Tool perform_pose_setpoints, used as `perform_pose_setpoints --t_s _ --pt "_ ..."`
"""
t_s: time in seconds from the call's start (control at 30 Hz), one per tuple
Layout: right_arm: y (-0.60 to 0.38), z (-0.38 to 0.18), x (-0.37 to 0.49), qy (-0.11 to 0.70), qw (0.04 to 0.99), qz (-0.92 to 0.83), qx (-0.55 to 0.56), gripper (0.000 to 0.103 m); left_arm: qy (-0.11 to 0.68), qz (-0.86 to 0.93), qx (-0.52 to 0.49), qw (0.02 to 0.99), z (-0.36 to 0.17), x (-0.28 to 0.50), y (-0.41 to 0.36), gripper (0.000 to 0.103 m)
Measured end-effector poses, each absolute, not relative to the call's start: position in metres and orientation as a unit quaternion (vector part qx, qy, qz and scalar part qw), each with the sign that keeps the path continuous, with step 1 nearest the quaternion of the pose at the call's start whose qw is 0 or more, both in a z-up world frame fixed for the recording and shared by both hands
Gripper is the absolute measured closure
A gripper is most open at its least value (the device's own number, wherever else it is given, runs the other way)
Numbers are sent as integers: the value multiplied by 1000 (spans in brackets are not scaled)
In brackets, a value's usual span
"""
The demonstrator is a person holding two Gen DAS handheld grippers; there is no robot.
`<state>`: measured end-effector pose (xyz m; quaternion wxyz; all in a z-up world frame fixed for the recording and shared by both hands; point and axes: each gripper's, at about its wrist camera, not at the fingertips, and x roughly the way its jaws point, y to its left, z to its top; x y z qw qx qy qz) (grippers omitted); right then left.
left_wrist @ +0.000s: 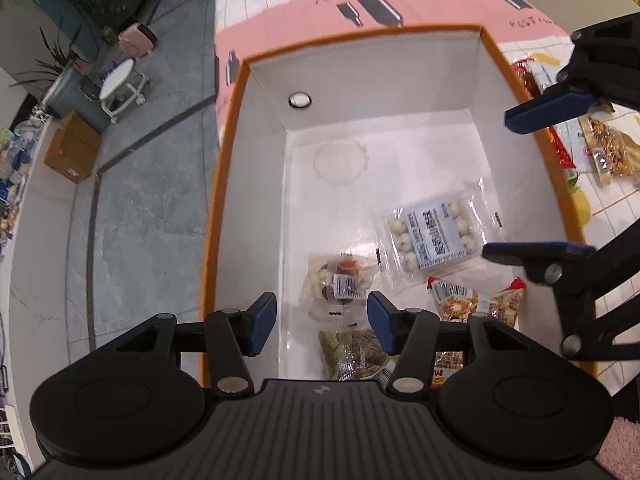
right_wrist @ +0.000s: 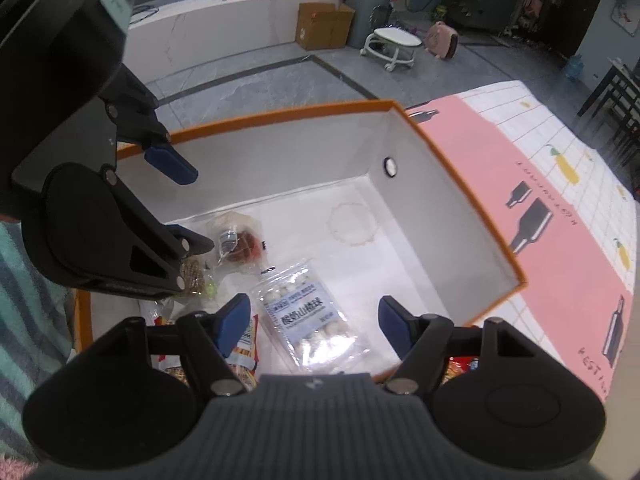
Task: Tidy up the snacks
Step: 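Withdraw both tools from the box toward the remaining snacks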
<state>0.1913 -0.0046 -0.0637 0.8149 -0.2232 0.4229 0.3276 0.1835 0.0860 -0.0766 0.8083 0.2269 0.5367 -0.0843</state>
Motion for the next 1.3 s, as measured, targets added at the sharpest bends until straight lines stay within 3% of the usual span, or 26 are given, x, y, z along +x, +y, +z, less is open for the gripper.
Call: perform_pose_setpoints --t_s 0.37,0.67,0.97,1.3 --pt "-69 -23 165 373 872 275 -159 34 455 -85 185 867 -25 158 48 41" --pt "-140 -23 131 361 906 203 -91 34 400 -132 145 895 -5 129 -9 41" --pt "-199 -43 97 363 922 126 -49 34 414 -176 57 891 -26 112 -46 41" --pt "-233 -98 91 386 920 52 -43 34 424 -180 57 886 -81 110 -73 41"
